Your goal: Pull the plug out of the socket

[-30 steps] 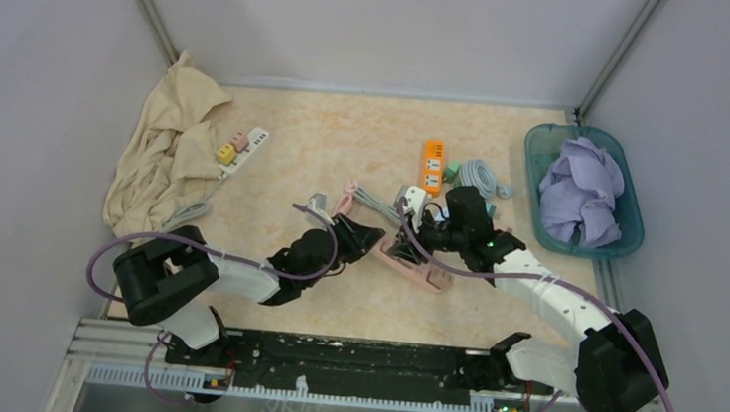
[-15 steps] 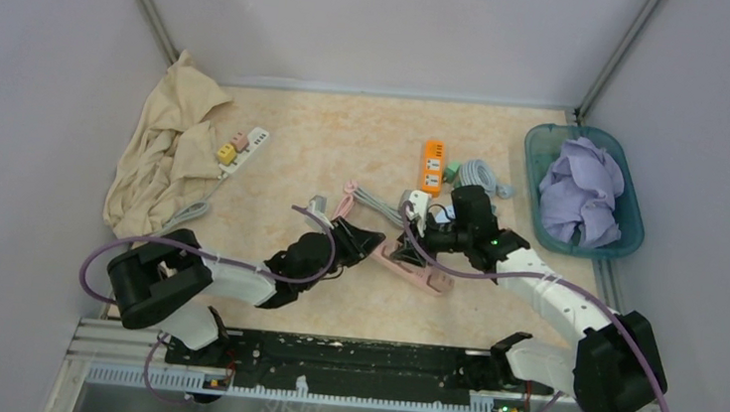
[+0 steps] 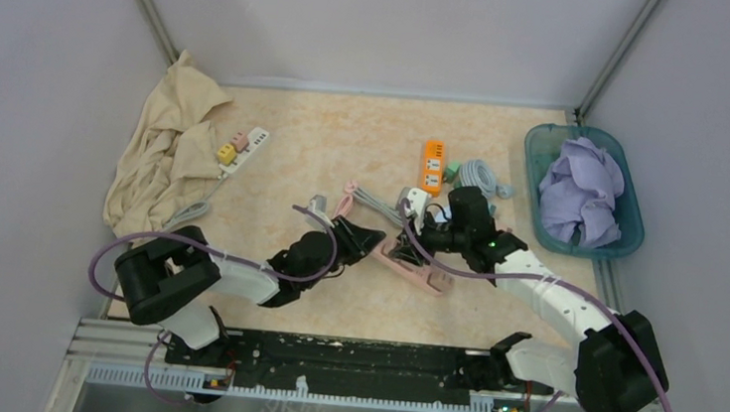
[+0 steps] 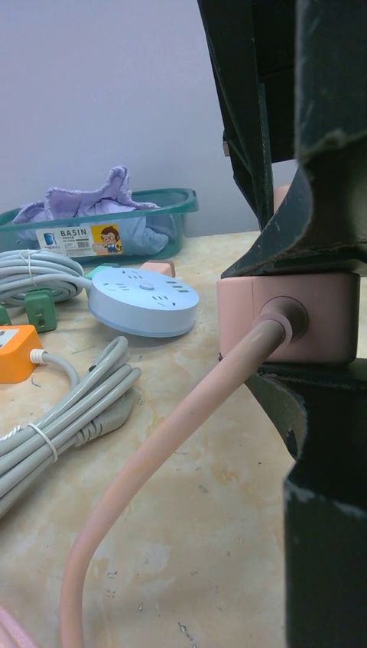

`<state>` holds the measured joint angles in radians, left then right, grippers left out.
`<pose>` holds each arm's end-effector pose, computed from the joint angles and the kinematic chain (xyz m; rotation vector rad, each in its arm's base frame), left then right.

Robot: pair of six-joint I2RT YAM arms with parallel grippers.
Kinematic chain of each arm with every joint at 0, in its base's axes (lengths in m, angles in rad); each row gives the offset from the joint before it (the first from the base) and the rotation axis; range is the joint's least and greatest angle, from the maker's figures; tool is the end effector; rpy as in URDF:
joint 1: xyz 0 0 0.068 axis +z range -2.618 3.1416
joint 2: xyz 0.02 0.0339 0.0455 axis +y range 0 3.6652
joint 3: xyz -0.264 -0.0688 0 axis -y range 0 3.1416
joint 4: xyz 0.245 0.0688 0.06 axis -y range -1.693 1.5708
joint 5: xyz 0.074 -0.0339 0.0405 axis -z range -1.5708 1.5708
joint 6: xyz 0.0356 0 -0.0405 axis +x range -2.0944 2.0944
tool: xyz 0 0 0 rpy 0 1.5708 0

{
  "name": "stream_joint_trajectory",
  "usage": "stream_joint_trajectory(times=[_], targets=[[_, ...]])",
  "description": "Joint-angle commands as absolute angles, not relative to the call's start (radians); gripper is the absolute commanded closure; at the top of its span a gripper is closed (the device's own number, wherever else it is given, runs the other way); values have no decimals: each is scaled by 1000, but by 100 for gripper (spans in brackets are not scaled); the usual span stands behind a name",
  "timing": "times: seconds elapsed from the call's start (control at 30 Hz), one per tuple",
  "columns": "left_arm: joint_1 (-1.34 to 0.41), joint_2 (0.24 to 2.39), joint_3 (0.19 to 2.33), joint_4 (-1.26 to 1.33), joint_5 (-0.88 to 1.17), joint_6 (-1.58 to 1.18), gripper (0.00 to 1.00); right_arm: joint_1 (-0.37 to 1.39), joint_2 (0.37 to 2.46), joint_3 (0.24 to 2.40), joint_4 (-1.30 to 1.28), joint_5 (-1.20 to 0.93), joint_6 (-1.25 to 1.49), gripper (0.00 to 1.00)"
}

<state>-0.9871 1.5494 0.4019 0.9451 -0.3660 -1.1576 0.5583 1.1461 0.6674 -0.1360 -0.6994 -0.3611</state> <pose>0.1620 -0.2222 0.1572 -0.4497 1.8776 -1.1987 0.1906 0.1461 0.2361 -1.2935 1.7141 0.8734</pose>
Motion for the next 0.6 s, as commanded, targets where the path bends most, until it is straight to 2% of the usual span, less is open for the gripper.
stream_joint_trajectory(times=[0.0,0.4,0.57], targets=[[-980,1598,399,824,-420,-1110,100,546,1104,693,-60,-754,-290,100],[-973,1590,373,788,-445,-1117,100,493,1077,719,-181,-891,-408,100],[-973,1592,382,770,-448,-1116,100,523,1089,692,-144,-936,-385,100]])
